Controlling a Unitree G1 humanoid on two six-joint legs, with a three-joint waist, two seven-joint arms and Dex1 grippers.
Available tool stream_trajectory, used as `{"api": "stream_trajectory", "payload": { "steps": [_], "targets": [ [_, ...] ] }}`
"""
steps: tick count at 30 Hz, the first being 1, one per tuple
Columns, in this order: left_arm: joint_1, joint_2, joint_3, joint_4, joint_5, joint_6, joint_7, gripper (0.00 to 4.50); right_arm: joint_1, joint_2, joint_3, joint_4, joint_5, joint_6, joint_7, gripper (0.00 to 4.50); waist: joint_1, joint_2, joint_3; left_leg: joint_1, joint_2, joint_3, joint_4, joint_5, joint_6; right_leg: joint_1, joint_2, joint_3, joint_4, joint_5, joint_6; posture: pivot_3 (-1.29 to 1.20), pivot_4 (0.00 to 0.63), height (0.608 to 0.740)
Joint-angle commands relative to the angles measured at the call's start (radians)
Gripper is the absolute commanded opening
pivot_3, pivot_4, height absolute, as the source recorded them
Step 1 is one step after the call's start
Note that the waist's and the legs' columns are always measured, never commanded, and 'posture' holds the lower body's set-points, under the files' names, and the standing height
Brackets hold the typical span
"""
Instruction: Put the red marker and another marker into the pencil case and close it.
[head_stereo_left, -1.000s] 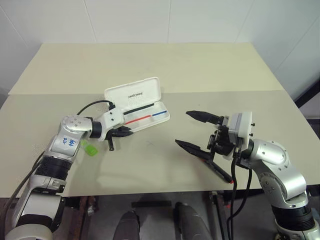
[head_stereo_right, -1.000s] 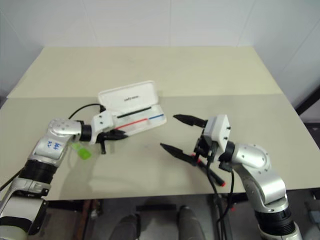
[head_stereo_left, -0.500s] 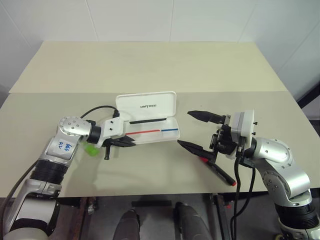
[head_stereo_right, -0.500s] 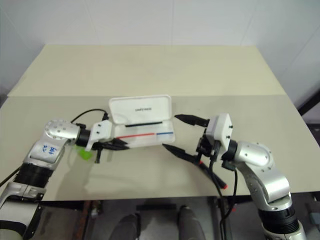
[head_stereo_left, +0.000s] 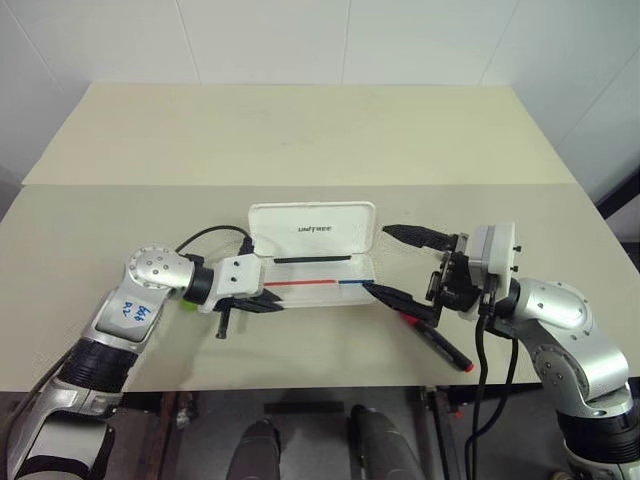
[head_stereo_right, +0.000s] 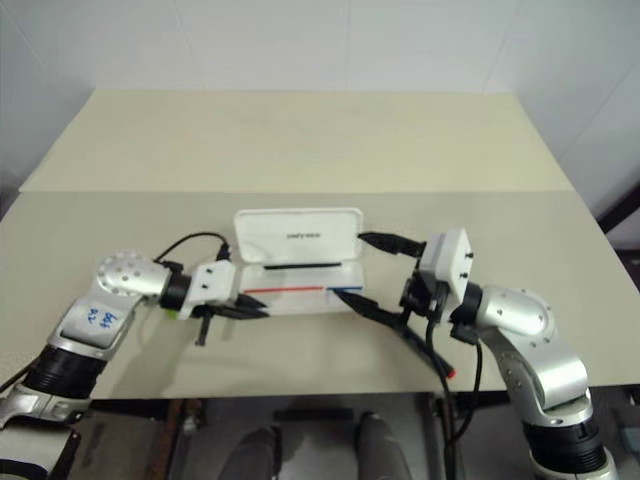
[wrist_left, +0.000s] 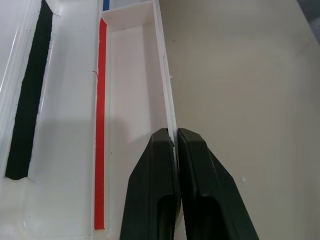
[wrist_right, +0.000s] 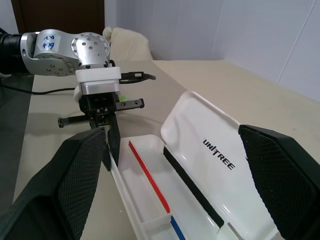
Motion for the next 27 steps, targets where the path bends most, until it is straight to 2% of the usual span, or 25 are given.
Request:
{"api": "stream_trajectory", "payload": {
  "steps": [1, 4, 7, 12, 16, 20, 23, 25, 27],
  "targets": [
    [-0.029, -0.003, -0.007, -0.012, 0.002, -0.011, 0.004, 0.02, 0.004, -0.016, -0.039, -0.058, 0.027, 0.002, -0.005, 4.50, 0.001, 0.000, 0.000, 0.000, 0.000, 0.000, 0.000, 0.000, 0.000, 0.000, 0.000, 0.000, 0.000, 0.000, 0.000, 0.00, 0.150, 0.740],
    [-0.039, -0.005, -0.017, 0.008, 0.004, -0.010, -0.002, 0.02, 0.007, -0.022, -0.045, -0.065, 0.032, 0.006, -0.008, 4.50, 0.002, 0.000, 0.000, 0.000, 0.000, 0.000, 0.000, 0.000, 0.000, 0.000, 0.000, 0.000, 0.000, 0.000, 0.000, 0.00, 0.150, 0.740],
    [-0.058, -0.011, -0.026, 0.036, 0.022, -0.035, 0.007, 0.73, 0.006, -0.024, -0.047, -0.065, 0.034, 0.007, -0.011, 4.50, 0.003, 0.000, 0.000, 0.000, 0.000, 0.000, 0.000, 0.000, 0.000, 0.000, 0.000, 0.000, 0.000, 0.000, 0.000, 0.00, 0.150, 0.740],
    [-0.083, -0.021, 0.010, 0.001, -0.032, -0.007, 0.002, 2.41, -0.004, -0.018, -0.041, -0.055, 0.030, 0.009, -0.008, 4.50, 0.003, 0.000, 0.000, 0.000, 0.000, 0.000, 0.000, 0.000, 0.000, 0.000, 0.000, 0.000, 0.000, 0.000, 0.000, 0.00, 0.150, 0.740],
    [-0.052, 0.017, 0.073, -0.101, -0.134, 0.066, -0.036, 2.41, -0.008, -0.012, -0.036, -0.035, 0.030, 0.009, 0.001, 4.50, 0.001, 0.000, 0.000, 0.000, 0.000, 0.000, -0.001, 0.000, 0.000, 0.000, 0.000, 0.000, 0.000, 0.001, 0.001, 0.00, 0.150, 0.740],
    [0.025, 0.072, 0.167, -0.229, -0.295, 0.148, -0.090, 2.41, -0.010, -0.021, -0.050, -0.009, 0.042, 0.015, 0.017, 4.50, -0.003, 0.000, 0.000, 0.000, 0.000, 0.000, -0.001, 0.000, 0.000, 0.000, 0.000, 0.000, 0.000, 0.000, 0.001, 0.00, 0.150, 0.740],
    [0.074, 0.102, 0.239, -0.281, -0.388, 0.195, -0.097, 3.01, -0.013, -0.059, -0.084, 0.023, 0.052, 0.028, 0.050, 4.50, -0.002, 0.000, 0.000, 0.000, 0.000, 0.000, 0.000, 0.000, 0.000, 0.000, 0.000, 0.000, 0.000, 0.000, 0.000, 0.00, 0.150, 0.740],
    [0.093, 0.115, 0.270, -0.295, -0.423, 0.207, -0.098, 3.59, -0.014, -0.091, -0.105, 0.049, 0.053, 0.033, 0.072, 4.50, 0.001, 0.000, 0.000, 0.000, 0.000, 0.000, 0.000, 0.000, 0.000, 0.000, 0.000, 0.000, 0.000, -0.001, -0.001, 0.00, 0.150, 0.740],
    [0.104, 0.105, 0.314, -0.295, -0.431, 0.183, -0.060, 4.24, -0.019, -0.177, -0.153, 0.156, 0.023, 0.027, 0.133, 4.50, 0.005, 0.000, 0.000, 0.000, 0.000, 0.000, 0.001, 0.000, 0.000, 0.001, 0.000, 0.000, -0.001, -0.004, -0.006, 0.00, 0.150, 0.740]
  ]
}}
